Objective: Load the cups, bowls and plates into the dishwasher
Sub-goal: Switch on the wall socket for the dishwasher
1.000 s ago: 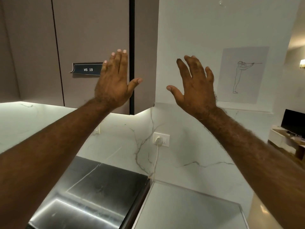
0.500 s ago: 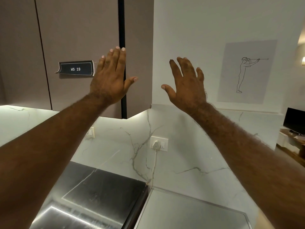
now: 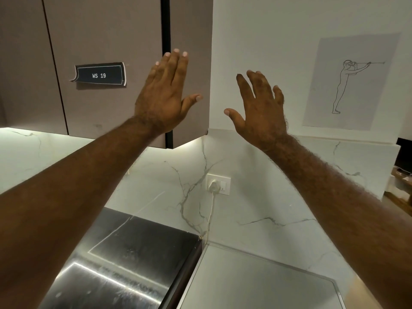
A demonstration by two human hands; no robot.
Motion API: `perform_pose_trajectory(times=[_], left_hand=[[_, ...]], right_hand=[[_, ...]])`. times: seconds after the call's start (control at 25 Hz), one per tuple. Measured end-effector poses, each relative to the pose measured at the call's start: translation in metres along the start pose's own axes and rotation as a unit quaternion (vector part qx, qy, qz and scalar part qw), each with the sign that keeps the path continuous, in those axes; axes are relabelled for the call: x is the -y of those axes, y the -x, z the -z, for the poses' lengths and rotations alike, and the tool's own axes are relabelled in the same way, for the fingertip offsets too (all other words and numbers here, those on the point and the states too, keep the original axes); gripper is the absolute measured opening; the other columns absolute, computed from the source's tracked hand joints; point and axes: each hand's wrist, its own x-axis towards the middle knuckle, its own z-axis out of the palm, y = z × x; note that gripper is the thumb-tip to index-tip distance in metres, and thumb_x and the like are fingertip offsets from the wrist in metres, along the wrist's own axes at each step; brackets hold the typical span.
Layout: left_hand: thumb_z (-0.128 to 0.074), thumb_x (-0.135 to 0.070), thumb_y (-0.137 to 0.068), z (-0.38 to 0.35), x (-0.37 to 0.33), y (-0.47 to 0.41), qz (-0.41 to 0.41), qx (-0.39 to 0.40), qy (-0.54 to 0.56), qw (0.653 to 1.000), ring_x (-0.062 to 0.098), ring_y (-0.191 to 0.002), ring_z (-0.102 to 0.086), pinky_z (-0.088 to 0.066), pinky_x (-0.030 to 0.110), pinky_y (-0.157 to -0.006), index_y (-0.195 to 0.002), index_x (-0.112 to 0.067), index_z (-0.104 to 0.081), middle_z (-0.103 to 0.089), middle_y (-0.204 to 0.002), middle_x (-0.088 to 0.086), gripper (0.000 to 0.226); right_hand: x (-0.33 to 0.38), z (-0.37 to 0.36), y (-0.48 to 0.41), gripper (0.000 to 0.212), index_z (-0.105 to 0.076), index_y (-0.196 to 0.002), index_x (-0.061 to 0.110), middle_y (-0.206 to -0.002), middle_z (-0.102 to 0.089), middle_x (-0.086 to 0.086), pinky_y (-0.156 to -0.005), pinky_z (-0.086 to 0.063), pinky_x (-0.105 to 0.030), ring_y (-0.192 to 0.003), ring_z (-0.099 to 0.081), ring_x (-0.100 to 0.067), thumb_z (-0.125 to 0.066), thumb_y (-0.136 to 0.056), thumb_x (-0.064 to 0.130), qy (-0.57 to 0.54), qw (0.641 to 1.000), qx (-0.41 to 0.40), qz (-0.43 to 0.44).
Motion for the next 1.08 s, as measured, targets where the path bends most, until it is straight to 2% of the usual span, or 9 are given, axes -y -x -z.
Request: perform_pose_trajectory(times=[0.24,0.44,0.52,0.6,0.64,0.72,0.84,0.96,1.08], left_hand=[[-0.027,-0.067,-0.102,-0.017,-0.039,0.003,-0.029,0.005,0.033,0.999,0.030,-0.158,-0.008,-0.006,0.042,-0.127,-0.163,-0.008,-0.008,-0.008,-0.171,0.015,0.087],[-0.026,-0.062,-0.103,-0.063,-0.081,0.039,-0.016,0.064,0.095,0.993,0.031,-0.157,-0.013,-0.004,0.041,-0.124,-0.163,-0.013,-0.008,-0.013,-0.170,0.012,0.080],[-0.030,-0.058,-0.105,-0.090,-0.094,0.064,-0.005,0.082,0.104,0.991,0.035,-0.150,-0.031,-0.021,0.048,-0.123,-0.163,-0.013,-0.013,-0.030,-0.165,0.014,0.076],[-0.037,-0.053,-0.105,-0.121,-0.102,0.090,0.004,0.090,0.098,0.991,0.033,-0.132,-0.052,-0.041,0.047,-0.110,-0.162,-0.011,-0.020,-0.049,-0.150,0.014,0.072],[-0.040,-0.050,-0.106,-0.134,-0.105,0.103,0.010,0.101,0.095,0.990,0.030,-0.122,-0.056,-0.046,0.045,-0.102,-0.161,-0.011,-0.021,-0.054,-0.142,0.013,0.071],[-0.041,-0.047,-0.106,-0.163,-0.108,0.129,0.022,0.141,0.101,0.985,0.026,-0.113,-0.057,-0.048,0.042,-0.095,-0.162,-0.012,-0.017,-0.056,-0.136,0.011,0.070],[-0.041,-0.040,-0.104,-0.204,-0.115,0.167,0.052,0.221,0.125,0.966,0.026,-0.118,-0.053,-0.046,0.042,-0.099,-0.163,-0.017,-0.006,-0.050,-0.143,0.010,0.073],[-0.044,-0.027,-0.099,-0.243,-0.125,0.200,0.074,0.301,0.140,0.940,0.026,-0.119,-0.051,-0.044,0.040,-0.100,-0.163,-0.024,0.006,-0.048,-0.143,0.010,0.081],[-0.047,-0.021,-0.093,-0.279,-0.135,0.215,0.096,0.366,0.139,0.915,0.027,-0.114,-0.051,-0.044,0.040,-0.098,-0.161,-0.027,0.015,-0.052,-0.135,0.010,0.093]], right_hand=[[-0.010,-0.024,0.026,0.079,-0.016,-0.160,0.023,-0.168,-0.014,-0.007,-0.120,-0.013,-0.060,-0.154,-0.013,-0.029,-0.037,-0.097,0.067,-0.008,1.000,0.015,-0.009],[-0.015,-0.053,0.068,0.079,-0.019,-0.160,0.022,-0.167,-0.017,-0.008,-0.120,-0.016,-0.060,-0.154,-0.016,-0.029,-0.031,-0.096,0.068,-0.017,0.998,0.048,-0.023],[-0.018,-0.070,0.093,0.080,-0.020,-0.159,0.023,-0.167,-0.017,-0.008,-0.120,-0.017,-0.061,-0.154,-0.017,-0.029,-0.027,-0.094,0.070,-0.011,0.996,0.076,-0.033],[-0.021,-0.090,0.117,0.081,-0.022,-0.159,0.023,-0.167,-0.019,-0.009,-0.119,-0.020,-0.062,-0.153,-0.019,-0.031,-0.027,-0.093,0.070,-0.006,0.994,0.105,-0.042],[-0.023,-0.099,0.129,0.081,-0.023,-0.159,0.023,-0.166,-0.020,-0.010,-0.118,-0.021,-0.063,-0.153,-0.020,-0.032,-0.027,-0.093,0.070,-0.005,0.992,0.120,-0.047],[-0.029,-0.119,0.153,0.080,-0.020,-0.159,0.024,-0.167,-0.018,-0.009,-0.119,-0.020,-0.062,-0.153,-0.018,-0.031,-0.028,-0.094,0.070,-0.001,0.986,0.154,-0.060],[-0.035,-0.145,0.183,0.077,-0.012,-0.158,0.026,-0.168,-0.013,-0.008,-0.120,-0.018,-0.061,-0.155,-0.012,-0.029,-0.031,-0.096,0.068,-0.001,0.978,0.196,-0.070],[-0.037,-0.164,0.203,0.075,-0.022,-0.156,0.023,-0.165,-0.025,-0.011,-0.115,-0.029,-0.063,-0.151,-0.024,-0.032,-0.037,-0.095,0.064,-0.011,0.977,0.202,-0.065],[-0.043,-0.181,0.216,0.075,-0.033,-0.154,0.019,-0.161,-0.034,-0.013,-0.111,-0.036,-0.063,-0.148,-0.033,-0.033,-0.046,-0.093,0.062,-0.018,0.976,0.207,-0.067]])
